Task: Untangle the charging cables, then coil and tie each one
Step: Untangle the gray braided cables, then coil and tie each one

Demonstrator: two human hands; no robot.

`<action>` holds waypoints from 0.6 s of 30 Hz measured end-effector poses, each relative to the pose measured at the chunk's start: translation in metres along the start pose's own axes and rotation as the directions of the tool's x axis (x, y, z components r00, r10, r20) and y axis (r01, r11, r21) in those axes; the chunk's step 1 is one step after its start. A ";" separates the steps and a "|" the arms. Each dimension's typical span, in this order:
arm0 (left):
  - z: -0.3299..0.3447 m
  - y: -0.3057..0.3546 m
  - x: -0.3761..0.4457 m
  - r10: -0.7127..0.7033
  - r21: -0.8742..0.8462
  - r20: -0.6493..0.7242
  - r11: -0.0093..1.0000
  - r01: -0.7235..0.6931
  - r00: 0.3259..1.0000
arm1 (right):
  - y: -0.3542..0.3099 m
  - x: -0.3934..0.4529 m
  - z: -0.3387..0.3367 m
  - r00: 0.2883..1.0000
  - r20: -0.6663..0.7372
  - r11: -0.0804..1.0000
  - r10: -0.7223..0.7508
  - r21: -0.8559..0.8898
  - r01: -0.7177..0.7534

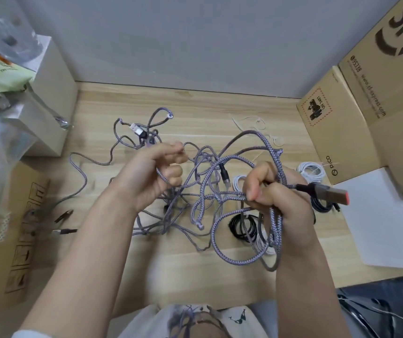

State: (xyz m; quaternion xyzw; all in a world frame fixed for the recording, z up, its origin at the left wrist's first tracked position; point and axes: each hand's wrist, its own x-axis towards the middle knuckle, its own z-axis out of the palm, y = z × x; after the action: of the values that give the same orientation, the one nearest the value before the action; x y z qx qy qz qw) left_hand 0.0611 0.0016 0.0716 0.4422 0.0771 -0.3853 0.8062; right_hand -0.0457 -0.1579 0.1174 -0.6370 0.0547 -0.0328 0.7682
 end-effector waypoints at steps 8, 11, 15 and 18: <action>-0.005 0.001 0.008 -0.121 -0.087 0.283 0.985 0.151 0.951 | -0.001 -0.006 -0.004 0.995 0.093 0.999 -0.044 -0.003 0.045; -0.015 -0.005 0.015 0.137 -0.489 0.443 0.865 0.111 0.886 | -0.004 -0.009 -0.005 0.996 0.087 0.998 -0.020 0.055 0.015; -0.017 0.000 0.020 0.202 -0.723 0.227 0.691 0.026 0.953 | -0.009 -0.012 -0.010 1.000 -0.007 0.999 0.001 -0.041 -0.002; -0.006 0.006 0.023 0.044 -0.421 -0.015 0.906 -0.046 0.999 | -0.008 -0.005 -0.004 1.000 -0.018 0.999 0.020 0.028 -0.020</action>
State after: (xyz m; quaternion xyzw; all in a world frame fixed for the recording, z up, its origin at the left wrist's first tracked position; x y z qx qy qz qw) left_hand 0.0825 -0.0041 0.0611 0.2608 0.1503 -0.3397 0.8911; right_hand -0.0510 -0.1623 0.1251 -0.6255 0.0674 -0.0316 0.7766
